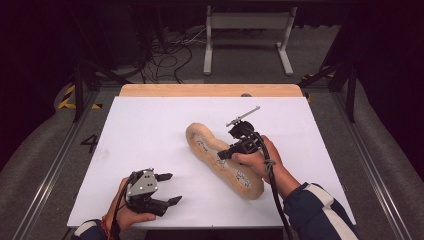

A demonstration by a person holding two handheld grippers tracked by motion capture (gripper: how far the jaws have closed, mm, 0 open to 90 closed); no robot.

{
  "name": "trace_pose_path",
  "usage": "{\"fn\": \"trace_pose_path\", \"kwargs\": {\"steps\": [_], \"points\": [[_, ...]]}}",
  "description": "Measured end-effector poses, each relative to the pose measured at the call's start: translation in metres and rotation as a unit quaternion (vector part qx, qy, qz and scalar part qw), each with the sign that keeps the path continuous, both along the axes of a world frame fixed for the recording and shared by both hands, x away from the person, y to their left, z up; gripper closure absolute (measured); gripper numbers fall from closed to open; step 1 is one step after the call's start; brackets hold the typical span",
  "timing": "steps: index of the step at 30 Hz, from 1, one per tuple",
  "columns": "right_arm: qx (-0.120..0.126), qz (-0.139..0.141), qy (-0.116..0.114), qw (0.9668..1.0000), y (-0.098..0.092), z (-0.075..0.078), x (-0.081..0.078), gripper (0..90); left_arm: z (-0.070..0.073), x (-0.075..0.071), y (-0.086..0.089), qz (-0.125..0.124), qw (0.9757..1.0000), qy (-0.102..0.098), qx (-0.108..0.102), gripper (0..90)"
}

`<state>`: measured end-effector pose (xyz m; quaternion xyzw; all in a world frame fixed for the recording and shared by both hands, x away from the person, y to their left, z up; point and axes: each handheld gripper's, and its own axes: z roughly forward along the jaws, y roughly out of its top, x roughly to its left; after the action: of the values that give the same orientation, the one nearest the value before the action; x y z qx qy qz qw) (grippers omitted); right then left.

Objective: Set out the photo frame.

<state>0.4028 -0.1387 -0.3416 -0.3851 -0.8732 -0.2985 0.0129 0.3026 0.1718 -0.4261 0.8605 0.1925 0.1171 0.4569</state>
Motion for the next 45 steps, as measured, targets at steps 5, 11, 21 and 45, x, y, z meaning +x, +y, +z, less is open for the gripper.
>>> {"fn": "trace_pose_path", "kwargs": {"steps": [5, 11, 21, 45], "points": [[0.016, 0.067, 0.005, 0.9976, -0.001, 0.007, -0.004, 66.1, 0.000, 0.006, 0.003, 0.013, 0.9999, 0.004, 0.002, 24.9], [-0.006, 0.135, 0.012, 0.9908, 0.005, -0.007, -0.008, 65.7, -0.001, 0.019, 0.007, 0.045, 0.9990, 0.006, 0.002, 19.2], [0.000, 0.110, -0.019, 0.9937, -0.005, -0.010, -0.003, 52.6, -0.006, 0.076, -0.009, 0.060, 0.9969, 0.035, -0.037, 17.9], [0.076, -0.034, -0.195, 0.9773, -0.096, -0.033, -0.093, 25.7, -0.019, 0.110, -0.026, 0.045, 0.9971, 0.045, -0.041, 36.1]]}}
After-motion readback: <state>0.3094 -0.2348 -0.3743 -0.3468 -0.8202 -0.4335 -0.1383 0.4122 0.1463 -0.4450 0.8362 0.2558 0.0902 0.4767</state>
